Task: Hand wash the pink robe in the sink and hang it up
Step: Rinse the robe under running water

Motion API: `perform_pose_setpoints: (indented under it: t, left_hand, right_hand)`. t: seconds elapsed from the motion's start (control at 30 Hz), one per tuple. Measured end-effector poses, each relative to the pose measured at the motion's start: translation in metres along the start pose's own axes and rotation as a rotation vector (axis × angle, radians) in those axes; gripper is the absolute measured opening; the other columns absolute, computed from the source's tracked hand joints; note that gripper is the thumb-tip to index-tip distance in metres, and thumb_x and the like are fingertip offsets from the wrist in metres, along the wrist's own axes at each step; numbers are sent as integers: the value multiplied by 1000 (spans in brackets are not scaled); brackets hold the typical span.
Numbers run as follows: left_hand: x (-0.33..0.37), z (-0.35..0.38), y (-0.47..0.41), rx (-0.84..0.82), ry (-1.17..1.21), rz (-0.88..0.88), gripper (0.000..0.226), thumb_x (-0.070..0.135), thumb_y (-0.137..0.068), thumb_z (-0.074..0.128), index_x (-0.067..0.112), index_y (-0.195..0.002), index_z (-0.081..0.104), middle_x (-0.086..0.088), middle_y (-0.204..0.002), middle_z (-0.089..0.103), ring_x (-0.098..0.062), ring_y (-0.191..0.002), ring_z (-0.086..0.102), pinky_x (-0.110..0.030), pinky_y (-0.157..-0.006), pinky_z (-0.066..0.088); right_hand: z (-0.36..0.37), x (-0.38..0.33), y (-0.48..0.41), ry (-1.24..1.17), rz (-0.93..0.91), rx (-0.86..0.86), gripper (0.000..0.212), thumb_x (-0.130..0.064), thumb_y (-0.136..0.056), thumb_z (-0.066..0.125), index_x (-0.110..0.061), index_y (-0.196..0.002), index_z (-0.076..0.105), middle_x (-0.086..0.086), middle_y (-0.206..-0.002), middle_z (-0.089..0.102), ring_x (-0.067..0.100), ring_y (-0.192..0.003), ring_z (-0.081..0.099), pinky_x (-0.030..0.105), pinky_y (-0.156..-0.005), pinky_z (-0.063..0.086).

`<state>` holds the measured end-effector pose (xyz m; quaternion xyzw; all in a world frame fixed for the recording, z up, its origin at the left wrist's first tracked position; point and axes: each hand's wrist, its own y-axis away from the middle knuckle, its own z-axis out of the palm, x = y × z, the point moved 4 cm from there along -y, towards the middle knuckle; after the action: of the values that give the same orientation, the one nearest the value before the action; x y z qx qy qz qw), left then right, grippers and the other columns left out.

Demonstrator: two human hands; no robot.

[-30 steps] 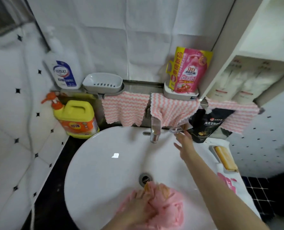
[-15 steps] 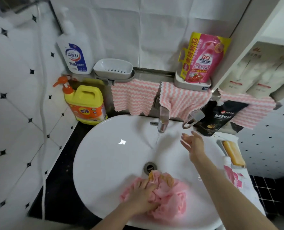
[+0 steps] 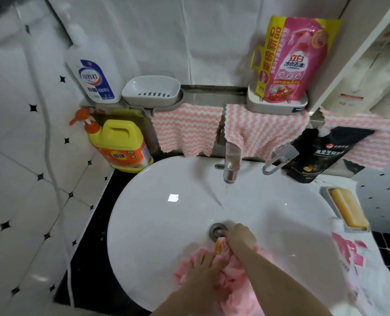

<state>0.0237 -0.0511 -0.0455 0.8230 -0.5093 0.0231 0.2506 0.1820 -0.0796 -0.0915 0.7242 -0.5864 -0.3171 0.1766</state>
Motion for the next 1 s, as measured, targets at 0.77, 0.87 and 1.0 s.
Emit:
perform_pose_setpoints:
  t: [0.77,0.87,1.0]
  left_hand:
    - [-8,-8,-9,-254,148,-11,93,68,-73,52,46,-146,-2,10,-145,19,-17,-138,14,-38,-109,23]
    - [-8,-7,-12,-271,147,-17,94,67,-73,54,45,-146,-1,9,-145,20,-17,-139,14,-38,-110,23]
    - [-11,-9,-15,-282,114,4,96,65,-72,57,40,-147,3,9,-146,22,-16,-139,13,-35,-109,24]
  right_hand:
    - [-83,-10,9,-1252,-39,155,15,-10,-87,63,-14,-100,57,8,-89,63,23,-70,62,31,-63,51]
    - [-124,-1,6,-1358,-30,269,19,-9,-88,63,-11,-106,58,9,-91,63,22,-70,63,27,-61,48]
    - [-158,1,8,-1400,-105,306,32,-4,-89,59,-12,-119,54,3,-96,62,24,-87,62,31,-72,51]
